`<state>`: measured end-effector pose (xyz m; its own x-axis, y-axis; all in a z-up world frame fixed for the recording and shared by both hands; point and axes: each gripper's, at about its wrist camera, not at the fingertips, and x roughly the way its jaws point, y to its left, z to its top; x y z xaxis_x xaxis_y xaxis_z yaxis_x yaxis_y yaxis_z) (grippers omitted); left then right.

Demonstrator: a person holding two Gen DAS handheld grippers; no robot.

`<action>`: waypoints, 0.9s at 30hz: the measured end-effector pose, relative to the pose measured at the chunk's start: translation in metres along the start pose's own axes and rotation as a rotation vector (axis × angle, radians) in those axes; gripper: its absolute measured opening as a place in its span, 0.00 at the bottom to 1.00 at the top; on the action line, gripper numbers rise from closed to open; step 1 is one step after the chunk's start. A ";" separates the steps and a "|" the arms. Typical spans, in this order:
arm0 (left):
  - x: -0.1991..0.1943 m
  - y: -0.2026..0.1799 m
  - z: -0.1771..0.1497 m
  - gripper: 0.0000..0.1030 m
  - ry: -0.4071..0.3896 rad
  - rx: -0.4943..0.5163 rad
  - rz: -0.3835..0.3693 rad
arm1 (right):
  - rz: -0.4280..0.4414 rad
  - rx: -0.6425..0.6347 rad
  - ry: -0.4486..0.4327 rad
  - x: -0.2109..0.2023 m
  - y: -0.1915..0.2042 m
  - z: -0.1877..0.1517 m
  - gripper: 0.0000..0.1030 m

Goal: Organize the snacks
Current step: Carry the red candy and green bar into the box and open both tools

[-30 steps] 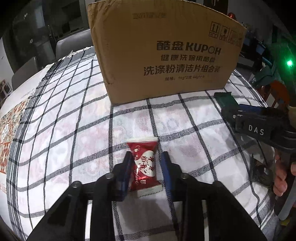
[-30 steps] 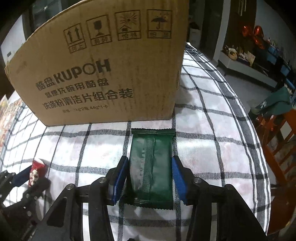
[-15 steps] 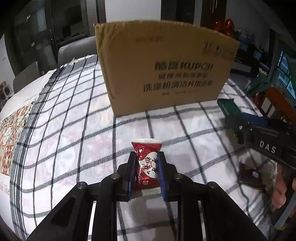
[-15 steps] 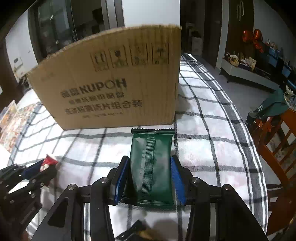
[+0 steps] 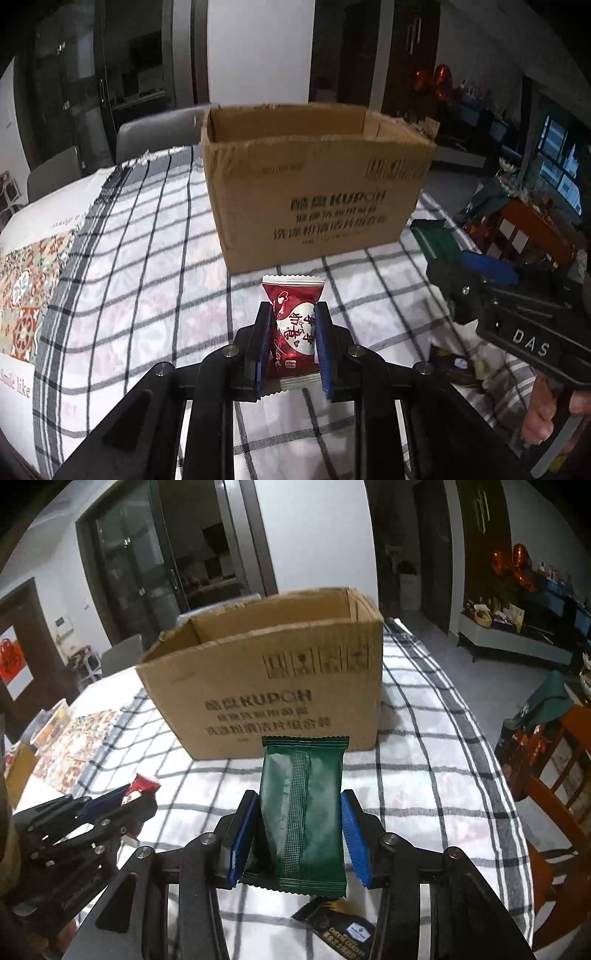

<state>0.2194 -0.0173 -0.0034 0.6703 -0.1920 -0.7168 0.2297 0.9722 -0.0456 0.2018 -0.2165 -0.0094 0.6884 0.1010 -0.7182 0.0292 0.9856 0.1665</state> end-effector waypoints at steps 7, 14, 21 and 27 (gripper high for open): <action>-0.020 -0.006 0.020 0.22 -0.044 0.024 -0.003 | 0.024 -0.002 -0.057 -0.020 0.004 0.016 0.45; -0.030 -0.007 0.049 0.22 -0.099 0.039 -0.016 | 0.033 -0.022 -0.105 -0.031 0.006 0.038 0.45; -0.037 -0.006 0.078 0.22 -0.153 0.063 -0.016 | 0.049 -0.039 -0.149 -0.036 0.006 0.063 0.45; -0.033 -0.003 0.102 0.22 -0.180 0.073 -0.019 | 0.058 -0.061 -0.166 -0.031 0.007 0.086 0.45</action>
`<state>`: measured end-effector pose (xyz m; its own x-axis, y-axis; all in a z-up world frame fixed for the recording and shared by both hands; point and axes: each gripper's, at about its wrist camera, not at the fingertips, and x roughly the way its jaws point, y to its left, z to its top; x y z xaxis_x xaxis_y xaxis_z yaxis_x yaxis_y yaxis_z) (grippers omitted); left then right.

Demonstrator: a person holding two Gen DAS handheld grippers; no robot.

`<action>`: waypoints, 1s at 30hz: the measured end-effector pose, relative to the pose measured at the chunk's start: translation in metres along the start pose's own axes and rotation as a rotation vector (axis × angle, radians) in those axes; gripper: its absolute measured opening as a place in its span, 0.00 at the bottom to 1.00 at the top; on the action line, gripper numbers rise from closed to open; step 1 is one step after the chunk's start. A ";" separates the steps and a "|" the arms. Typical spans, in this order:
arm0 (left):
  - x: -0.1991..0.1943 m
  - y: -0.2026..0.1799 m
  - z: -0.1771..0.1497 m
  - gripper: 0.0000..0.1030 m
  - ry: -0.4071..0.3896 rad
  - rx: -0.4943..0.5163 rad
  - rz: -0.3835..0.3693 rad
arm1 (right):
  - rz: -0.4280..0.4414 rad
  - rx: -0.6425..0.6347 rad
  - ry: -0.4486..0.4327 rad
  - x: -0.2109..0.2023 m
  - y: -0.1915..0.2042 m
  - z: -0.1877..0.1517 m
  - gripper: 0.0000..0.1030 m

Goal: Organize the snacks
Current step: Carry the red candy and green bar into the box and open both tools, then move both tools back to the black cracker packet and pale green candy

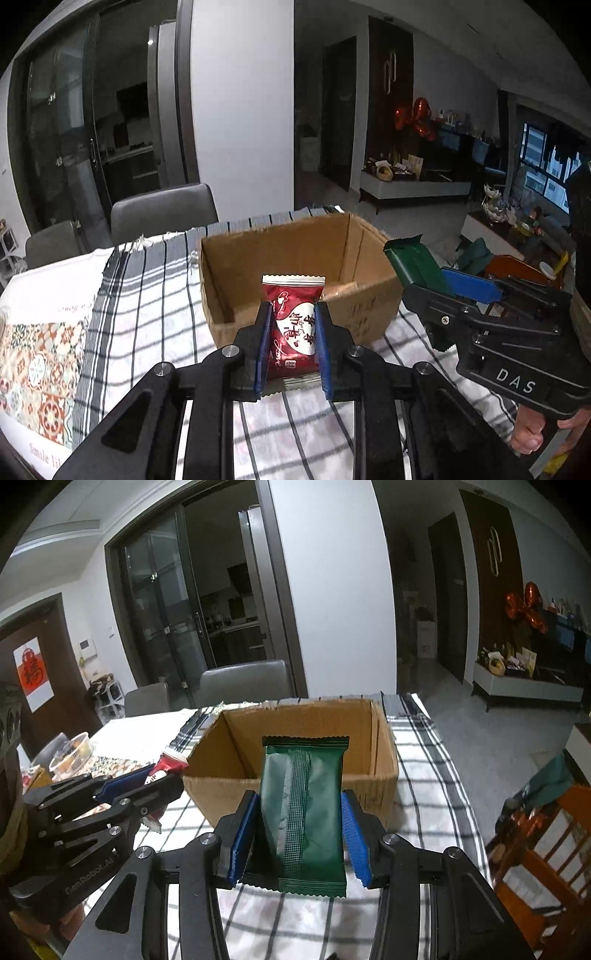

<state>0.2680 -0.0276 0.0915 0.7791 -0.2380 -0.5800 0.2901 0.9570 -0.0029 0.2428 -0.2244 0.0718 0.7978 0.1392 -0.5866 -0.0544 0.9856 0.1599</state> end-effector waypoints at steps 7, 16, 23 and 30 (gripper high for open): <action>0.020 0.008 0.021 0.22 -0.003 0.012 0.013 | -0.004 -0.032 -0.010 0.024 -0.005 0.027 0.45; 0.055 0.019 0.042 0.22 0.011 0.020 -0.003 | -0.006 -0.047 0.004 0.060 -0.011 0.050 0.45; 0.074 0.028 0.046 0.47 0.027 0.013 0.003 | -0.069 -0.060 0.007 0.076 -0.014 0.055 0.58; 0.056 0.020 0.033 0.53 -0.004 0.047 0.036 | -0.109 -0.062 -0.012 0.059 -0.017 0.040 0.60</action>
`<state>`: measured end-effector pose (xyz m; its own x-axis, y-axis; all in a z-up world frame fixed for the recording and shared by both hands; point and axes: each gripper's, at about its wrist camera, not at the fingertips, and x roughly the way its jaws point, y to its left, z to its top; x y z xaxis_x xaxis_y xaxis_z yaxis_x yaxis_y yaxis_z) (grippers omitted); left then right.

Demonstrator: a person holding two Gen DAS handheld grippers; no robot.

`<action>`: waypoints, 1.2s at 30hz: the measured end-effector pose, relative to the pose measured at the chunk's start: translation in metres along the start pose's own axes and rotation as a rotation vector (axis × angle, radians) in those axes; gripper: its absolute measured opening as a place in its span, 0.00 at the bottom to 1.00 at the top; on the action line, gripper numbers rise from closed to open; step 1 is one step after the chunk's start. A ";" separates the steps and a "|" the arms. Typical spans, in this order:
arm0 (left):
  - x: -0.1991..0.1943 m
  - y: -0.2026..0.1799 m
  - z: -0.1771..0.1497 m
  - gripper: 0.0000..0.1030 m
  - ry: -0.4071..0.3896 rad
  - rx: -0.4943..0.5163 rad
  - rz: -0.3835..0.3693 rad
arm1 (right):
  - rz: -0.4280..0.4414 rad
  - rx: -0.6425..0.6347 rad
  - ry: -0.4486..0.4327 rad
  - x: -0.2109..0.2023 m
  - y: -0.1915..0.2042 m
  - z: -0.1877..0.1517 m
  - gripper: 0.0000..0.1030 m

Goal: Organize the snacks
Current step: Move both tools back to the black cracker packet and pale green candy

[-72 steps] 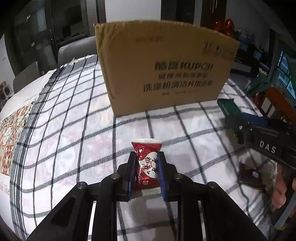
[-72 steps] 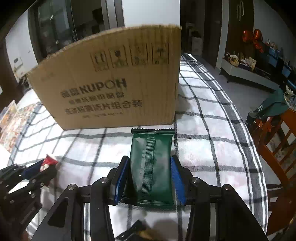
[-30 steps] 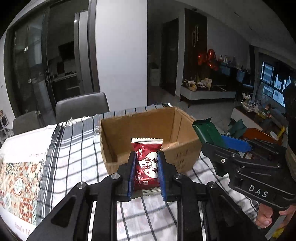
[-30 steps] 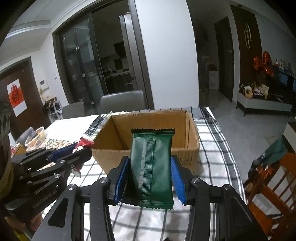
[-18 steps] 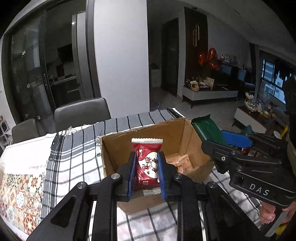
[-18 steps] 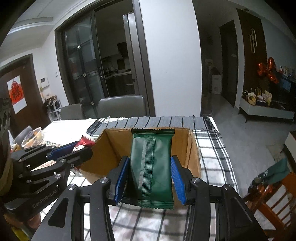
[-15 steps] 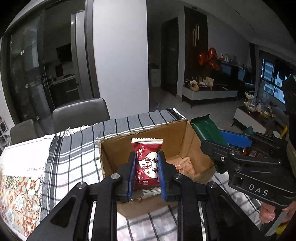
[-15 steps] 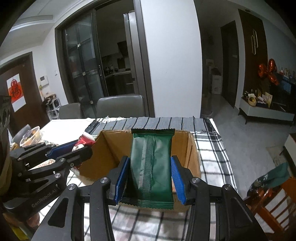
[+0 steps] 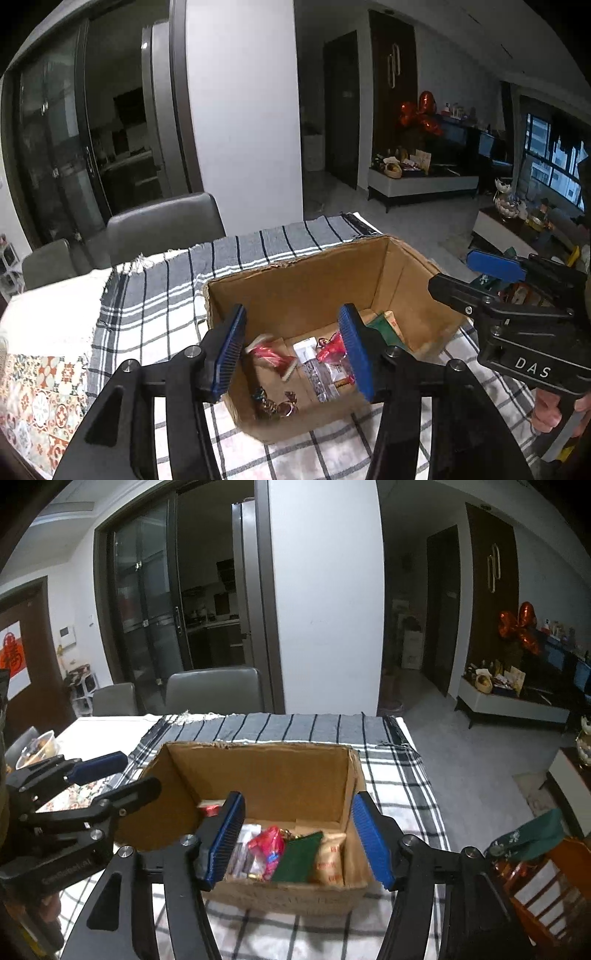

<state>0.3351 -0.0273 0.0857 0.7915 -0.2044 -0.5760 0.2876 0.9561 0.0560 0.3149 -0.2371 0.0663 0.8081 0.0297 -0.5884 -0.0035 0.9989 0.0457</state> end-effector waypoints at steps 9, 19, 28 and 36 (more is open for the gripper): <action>-0.055 -0.019 -0.020 0.62 -0.062 -0.021 0.014 | -0.006 0.009 -0.049 -0.058 -0.002 -0.027 0.60; -0.095 -0.057 -0.050 0.66 -0.083 0.049 -0.040 | -0.016 -0.015 -0.019 -0.110 -0.009 -0.077 0.60; -0.105 -0.098 -0.085 0.66 -0.035 0.137 -0.097 | -0.046 0.000 0.046 -0.137 -0.026 -0.124 0.60; -0.099 -0.120 -0.123 0.65 0.033 0.192 -0.137 | -0.038 0.042 0.145 -0.136 -0.031 -0.169 0.59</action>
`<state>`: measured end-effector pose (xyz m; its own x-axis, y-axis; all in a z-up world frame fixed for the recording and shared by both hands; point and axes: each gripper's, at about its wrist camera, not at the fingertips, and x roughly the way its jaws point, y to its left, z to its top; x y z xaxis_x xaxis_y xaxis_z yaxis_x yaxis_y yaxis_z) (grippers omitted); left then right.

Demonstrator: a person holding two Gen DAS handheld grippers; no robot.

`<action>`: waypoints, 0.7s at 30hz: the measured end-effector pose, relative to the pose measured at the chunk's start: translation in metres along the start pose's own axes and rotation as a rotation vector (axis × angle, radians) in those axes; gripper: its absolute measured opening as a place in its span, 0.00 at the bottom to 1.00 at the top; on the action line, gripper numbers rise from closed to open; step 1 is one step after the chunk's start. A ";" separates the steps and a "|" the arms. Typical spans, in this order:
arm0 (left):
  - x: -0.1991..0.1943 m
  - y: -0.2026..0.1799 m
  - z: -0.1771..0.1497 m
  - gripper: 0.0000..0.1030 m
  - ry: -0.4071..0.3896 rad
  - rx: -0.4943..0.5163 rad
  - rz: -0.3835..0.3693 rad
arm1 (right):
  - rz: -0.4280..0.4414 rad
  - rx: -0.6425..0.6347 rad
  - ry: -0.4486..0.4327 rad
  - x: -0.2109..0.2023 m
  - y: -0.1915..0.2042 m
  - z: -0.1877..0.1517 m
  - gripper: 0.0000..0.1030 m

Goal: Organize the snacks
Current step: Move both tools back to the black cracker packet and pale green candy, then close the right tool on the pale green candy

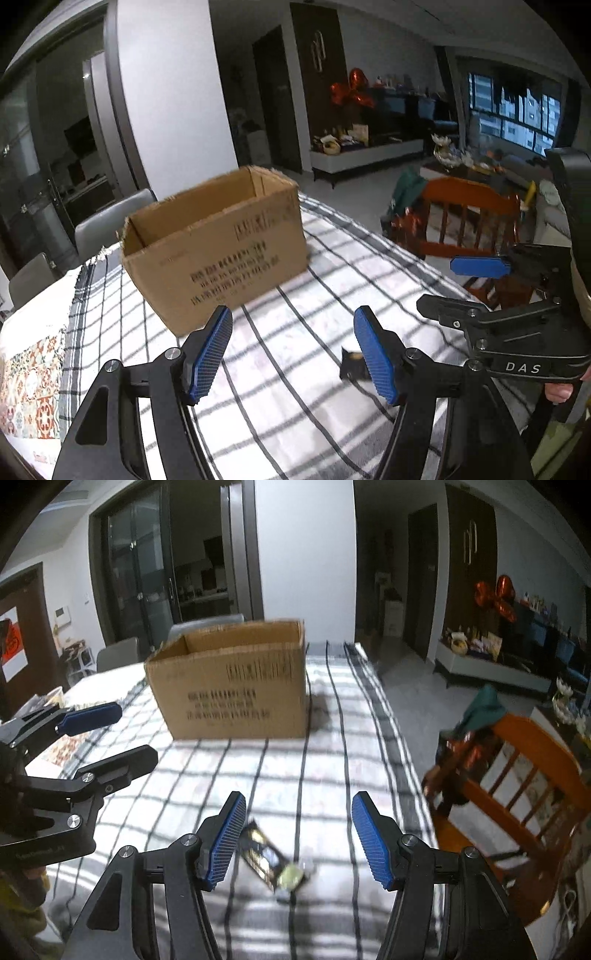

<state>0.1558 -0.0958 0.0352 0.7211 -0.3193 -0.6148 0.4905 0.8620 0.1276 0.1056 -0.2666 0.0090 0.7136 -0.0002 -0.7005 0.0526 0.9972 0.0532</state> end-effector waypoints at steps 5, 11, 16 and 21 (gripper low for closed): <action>0.008 -0.009 -0.015 0.65 0.042 0.013 -0.013 | 0.008 0.020 0.058 0.010 0.000 -0.025 0.57; 0.024 -0.019 -0.034 0.65 0.110 0.016 -0.030 | 0.043 0.046 0.118 0.024 0.001 -0.043 0.46; 0.036 -0.025 -0.044 0.65 0.152 0.029 -0.032 | 0.053 0.063 0.144 0.036 0.000 -0.048 0.43; 0.047 -0.027 -0.049 0.65 0.179 0.017 -0.045 | 0.064 0.085 0.169 0.049 -0.001 -0.050 0.34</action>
<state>0.1526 -0.1146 -0.0347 0.6008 -0.2807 -0.7485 0.5294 0.8413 0.1095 0.1060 -0.2634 -0.0607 0.5905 0.0828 -0.8028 0.0743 0.9849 0.1562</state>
